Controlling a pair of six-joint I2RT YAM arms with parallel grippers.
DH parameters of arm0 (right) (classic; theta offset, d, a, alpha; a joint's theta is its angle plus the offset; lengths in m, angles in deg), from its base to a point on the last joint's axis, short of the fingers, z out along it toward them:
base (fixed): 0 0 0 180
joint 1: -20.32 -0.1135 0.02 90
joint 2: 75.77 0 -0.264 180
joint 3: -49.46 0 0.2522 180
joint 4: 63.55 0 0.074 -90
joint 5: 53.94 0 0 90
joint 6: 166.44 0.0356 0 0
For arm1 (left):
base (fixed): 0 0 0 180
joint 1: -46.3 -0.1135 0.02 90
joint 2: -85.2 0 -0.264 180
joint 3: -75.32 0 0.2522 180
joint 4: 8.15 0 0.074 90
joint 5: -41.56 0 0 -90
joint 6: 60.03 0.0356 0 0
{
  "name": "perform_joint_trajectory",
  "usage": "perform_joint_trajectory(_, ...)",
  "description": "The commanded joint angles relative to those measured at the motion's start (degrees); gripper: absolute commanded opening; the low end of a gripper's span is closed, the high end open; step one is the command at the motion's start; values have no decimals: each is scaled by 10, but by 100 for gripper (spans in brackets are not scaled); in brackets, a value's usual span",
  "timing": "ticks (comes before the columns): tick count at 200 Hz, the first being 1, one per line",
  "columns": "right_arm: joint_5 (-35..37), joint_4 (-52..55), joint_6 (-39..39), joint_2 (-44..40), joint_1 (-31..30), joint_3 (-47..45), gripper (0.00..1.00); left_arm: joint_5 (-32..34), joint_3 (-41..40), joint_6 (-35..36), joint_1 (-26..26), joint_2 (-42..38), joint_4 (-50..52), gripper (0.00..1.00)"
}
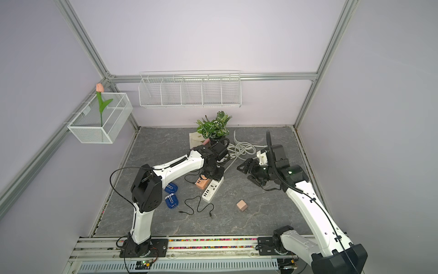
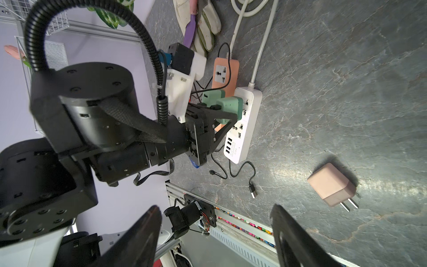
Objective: Charge the electric shaver
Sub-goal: Insert the plug into the socket.
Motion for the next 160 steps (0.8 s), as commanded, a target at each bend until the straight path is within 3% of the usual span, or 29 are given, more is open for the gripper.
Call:
perform_joint_trajectory(1,-2,12,-9,-8,5,-12,78,2,40,25,5,21,41,0)
perform_joint_trajectory(160,-12,-4,12,-9,9,-30,77,13,108,42,8,94,107,0)
